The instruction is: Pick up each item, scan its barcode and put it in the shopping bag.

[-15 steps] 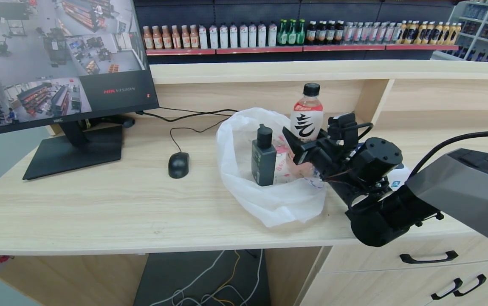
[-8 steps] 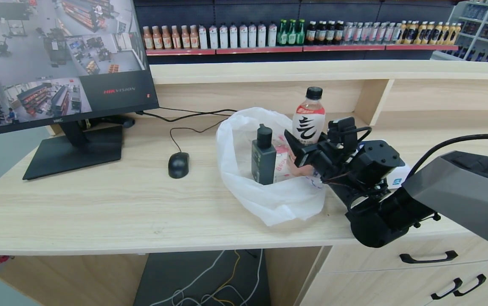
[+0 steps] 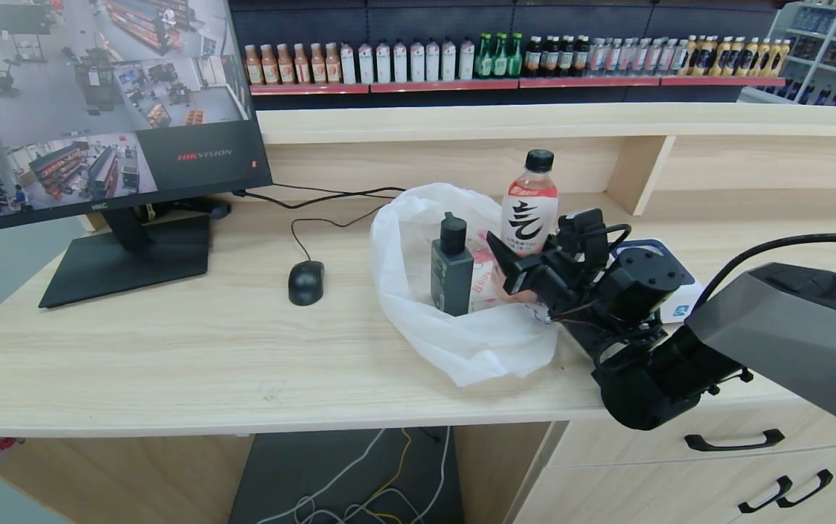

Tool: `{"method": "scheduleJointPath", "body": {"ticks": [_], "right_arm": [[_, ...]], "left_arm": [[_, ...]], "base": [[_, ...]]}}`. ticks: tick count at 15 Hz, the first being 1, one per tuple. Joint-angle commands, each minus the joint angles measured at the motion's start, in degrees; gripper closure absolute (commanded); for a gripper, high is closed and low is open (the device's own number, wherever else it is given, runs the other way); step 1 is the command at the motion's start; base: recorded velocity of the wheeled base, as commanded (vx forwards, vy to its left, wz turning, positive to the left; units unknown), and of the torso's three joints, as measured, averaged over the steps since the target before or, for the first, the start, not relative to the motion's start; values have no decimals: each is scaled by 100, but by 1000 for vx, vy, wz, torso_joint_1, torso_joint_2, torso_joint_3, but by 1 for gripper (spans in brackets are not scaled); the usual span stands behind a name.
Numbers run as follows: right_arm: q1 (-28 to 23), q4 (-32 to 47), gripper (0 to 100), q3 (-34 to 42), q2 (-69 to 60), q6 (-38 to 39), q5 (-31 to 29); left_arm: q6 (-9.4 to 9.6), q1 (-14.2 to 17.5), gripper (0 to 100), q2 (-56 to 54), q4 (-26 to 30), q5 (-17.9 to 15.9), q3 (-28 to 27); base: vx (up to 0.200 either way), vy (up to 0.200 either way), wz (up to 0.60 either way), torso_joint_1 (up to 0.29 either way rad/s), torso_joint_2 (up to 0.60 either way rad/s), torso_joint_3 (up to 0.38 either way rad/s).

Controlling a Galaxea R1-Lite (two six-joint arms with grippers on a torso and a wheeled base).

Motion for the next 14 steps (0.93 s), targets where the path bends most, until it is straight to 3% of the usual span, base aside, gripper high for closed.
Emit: {"method": "scheduleJointPath", "body": {"ticks": [1,8,9,14], "right_arm": [[18,-3,100,139,19,-1,4],[27,-3,100,139,-25,-1,4],[36,-3,0,121,-33,-1,4],[45,-3,0,244,-174,-1,4]], "left_arm": [[-2,1,0,0,0,3,0],[-2,1,0,0,0,3,0],[-2,1,0,0,0,3,0],[-2,1,0,0,0,3,0]], "base": [[0,0,0,0,0,0],[0,0,0,0,0,0],[0,0,0,0,0,0],[0,0,0,0,0,0]]}}
